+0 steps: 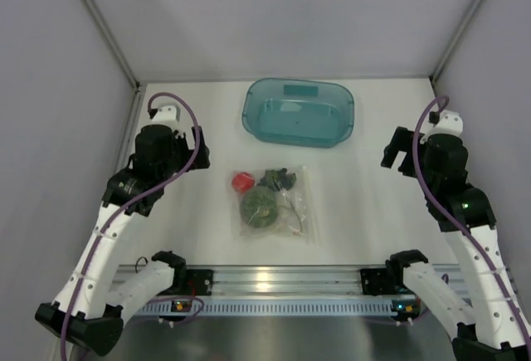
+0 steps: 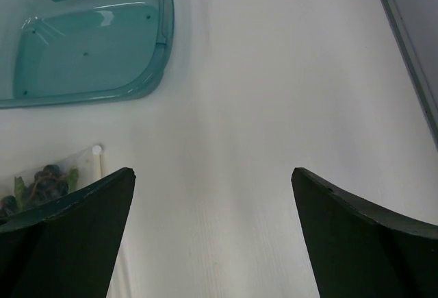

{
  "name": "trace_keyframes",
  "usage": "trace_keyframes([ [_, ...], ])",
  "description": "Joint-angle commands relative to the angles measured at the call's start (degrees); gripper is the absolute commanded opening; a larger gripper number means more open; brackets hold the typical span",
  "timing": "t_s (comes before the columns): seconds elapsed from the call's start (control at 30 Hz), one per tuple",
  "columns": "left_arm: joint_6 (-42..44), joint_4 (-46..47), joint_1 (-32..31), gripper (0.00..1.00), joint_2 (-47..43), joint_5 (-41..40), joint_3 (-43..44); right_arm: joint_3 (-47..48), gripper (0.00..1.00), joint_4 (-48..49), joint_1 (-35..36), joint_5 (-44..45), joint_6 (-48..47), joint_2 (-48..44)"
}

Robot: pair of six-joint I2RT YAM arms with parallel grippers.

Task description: Open the zip-top bag and remove the fake food

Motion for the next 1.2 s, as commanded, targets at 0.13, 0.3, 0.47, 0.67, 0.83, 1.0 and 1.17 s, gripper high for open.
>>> trace_keyframes([
  [0.13,1.44,2.56,-0.24,0.99,3.98,9.05,4.86,0.01,0.99,2.62,0.36,-3.5,-1.24,-0.36],
  [0.3,4.07,2.91,-0.24,0.99,11.36,23.54,8.55,-1.48,0.99,4.29,0.36,-4.91,-0.63,-0.54],
  [0.47,4.78,3.52,-1.38,0.99,25.49,38.23,14.35,-3.94,0.99,7.71,0.36,-9.21,0.34,-1.77],
  [0.67,4.33,6.78,-9.37,0.99,40.1,36.33,20.85,-5.79,0.99,11.06,0.36,-14.4,0.96,-1.95],
  [0.83,9.52,6.78,-14.13,0.99,51.78,34.65,25.43,-5.52,0.99,10.01,0.36,-18.26,0.43,-1.76],
  [1.0,15.59,6.78,-16.05,0.99,57.07,32.98,29.29,-6.75,0.99,9.65,0.36,-21.17,-0.71,-3.52],
  [1.17,19.9,6.69,-19.66,0.99,60.86,27.9,31.15,-7.11,0.99,10.18,0.27,-23.19,-1.06,-4.75],
])
